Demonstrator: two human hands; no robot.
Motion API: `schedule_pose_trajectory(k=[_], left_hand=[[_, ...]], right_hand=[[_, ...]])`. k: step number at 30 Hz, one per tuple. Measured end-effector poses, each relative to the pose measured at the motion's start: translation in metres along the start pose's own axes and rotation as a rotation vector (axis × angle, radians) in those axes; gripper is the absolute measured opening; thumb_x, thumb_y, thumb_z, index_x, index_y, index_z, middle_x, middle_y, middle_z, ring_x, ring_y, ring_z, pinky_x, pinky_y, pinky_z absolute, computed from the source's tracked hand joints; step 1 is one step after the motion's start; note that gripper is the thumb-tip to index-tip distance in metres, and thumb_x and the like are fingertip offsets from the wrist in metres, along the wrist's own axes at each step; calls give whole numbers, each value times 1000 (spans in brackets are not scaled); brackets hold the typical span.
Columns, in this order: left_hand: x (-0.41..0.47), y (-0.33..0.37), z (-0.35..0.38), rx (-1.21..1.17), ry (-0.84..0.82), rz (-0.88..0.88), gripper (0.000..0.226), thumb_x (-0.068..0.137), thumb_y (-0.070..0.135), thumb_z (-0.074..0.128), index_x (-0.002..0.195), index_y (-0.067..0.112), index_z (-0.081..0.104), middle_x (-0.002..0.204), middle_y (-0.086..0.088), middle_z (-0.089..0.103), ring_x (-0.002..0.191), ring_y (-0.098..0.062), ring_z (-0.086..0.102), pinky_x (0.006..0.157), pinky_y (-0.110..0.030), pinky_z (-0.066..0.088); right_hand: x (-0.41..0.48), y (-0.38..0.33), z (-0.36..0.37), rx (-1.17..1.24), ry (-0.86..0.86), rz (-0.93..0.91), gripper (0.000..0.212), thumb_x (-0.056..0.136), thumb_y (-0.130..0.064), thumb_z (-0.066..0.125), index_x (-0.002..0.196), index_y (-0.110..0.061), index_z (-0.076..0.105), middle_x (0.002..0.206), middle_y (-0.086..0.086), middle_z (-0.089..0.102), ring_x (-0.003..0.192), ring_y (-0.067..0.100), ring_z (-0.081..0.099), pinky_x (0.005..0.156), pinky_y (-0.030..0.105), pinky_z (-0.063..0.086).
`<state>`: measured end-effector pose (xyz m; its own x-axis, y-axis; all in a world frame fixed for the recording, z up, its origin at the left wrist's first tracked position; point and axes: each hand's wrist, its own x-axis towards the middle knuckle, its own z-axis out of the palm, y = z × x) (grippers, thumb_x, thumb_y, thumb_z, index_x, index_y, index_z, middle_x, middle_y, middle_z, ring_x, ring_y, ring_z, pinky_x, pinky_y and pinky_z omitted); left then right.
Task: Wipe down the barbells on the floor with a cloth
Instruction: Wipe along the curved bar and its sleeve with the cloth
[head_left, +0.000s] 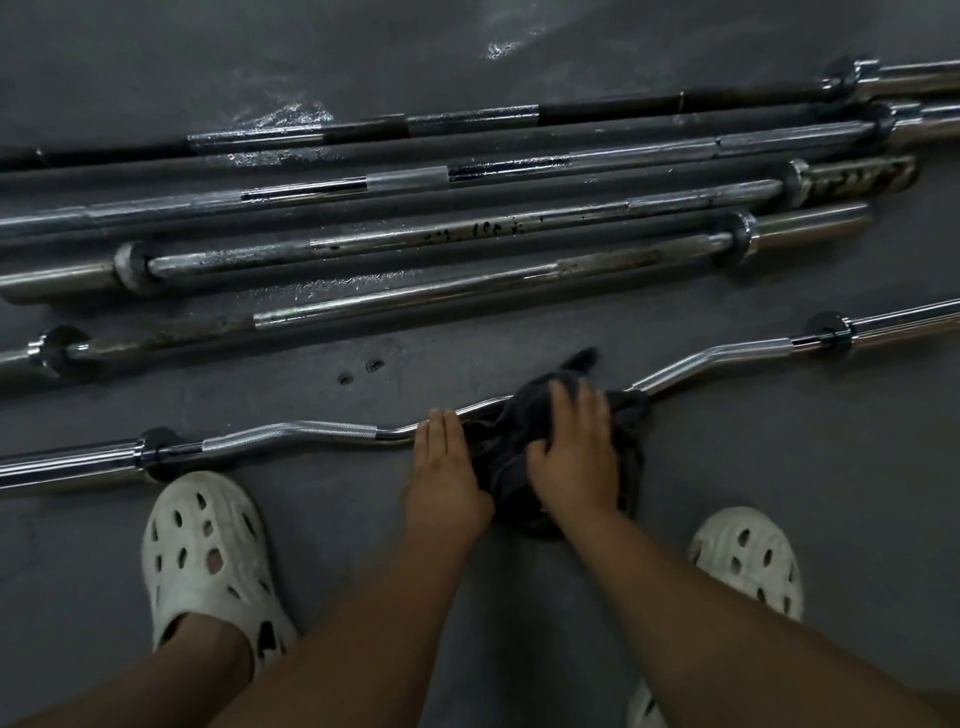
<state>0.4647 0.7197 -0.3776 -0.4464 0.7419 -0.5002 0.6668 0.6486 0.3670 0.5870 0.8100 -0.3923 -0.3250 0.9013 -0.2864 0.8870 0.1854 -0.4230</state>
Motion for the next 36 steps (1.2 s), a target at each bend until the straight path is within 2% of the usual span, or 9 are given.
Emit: schedule_pose_trajectory(k=[4,6,8,11,16,23,28,33,36], left_hand=[[-1,-3,0,42,23,-4,80,94,21,47,157,8,-1,166,-9,-3,153,-22,-3,123,-33,10],[-1,-2,-4,6,9,-18,88,87,18,54,157,9,1,166,-8,0,153,-21,0,123,-34,14],[-1,1,-4,-28,16,-31,94,83,15,58,157,9,1,166,-7,-1,152,-20,-1,122,-32,12],[-1,6,-1,-32,33,-40,95,82,13,59,157,9,0,166,-6,-3,152,-20,-4,120,-31,12],[-3,4,1,-27,43,-28,93,83,11,58,157,7,2,165,-9,-3,152,-22,-5,120,-31,13],[-2,0,1,-18,45,1,88,87,14,58,157,6,4,165,-11,-1,152,-23,-3,120,-26,0],[0,-1,-5,-14,29,17,86,87,15,58,157,6,7,165,-12,1,152,-24,0,121,-26,2],[0,-2,-2,-91,36,16,79,91,16,53,156,6,10,164,-15,8,152,-26,4,123,-31,8],[2,-3,-6,-100,11,-2,87,84,15,59,157,7,11,165,-12,6,152,-24,3,123,-30,9]], right_hand=[[-12,-22,16,46,-245,-438,62,85,-24,49,146,-28,43,162,0,28,149,23,24,111,45,39],[-5,-6,13,-2,-39,-293,55,88,-30,52,143,-26,47,157,7,35,141,29,37,105,47,45],[0,11,5,-2,164,77,58,91,-29,59,146,-22,44,156,16,33,138,36,38,106,48,42],[2,-2,2,218,227,391,69,88,-21,65,151,-18,37,155,23,29,139,41,32,114,45,29],[0,-43,9,440,117,421,75,81,-8,63,150,-23,37,155,14,23,138,33,31,117,35,26],[53,6,-34,703,434,700,48,86,2,52,131,-16,56,142,11,30,103,27,55,87,12,33],[45,-1,-26,504,329,587,48,90,-9,55,136,-24,55,141,11,38,114,29,51,96,27,39],[4,-48,16,98,-98,-168,53,86,-14,55,135,-32,52,136,5,44,122,29,41,97,41,44],[28,-26,-2,111,59,-31,53,83,-6,52,130,-30,60,130,6,46,117,30,44,94,36,44]])
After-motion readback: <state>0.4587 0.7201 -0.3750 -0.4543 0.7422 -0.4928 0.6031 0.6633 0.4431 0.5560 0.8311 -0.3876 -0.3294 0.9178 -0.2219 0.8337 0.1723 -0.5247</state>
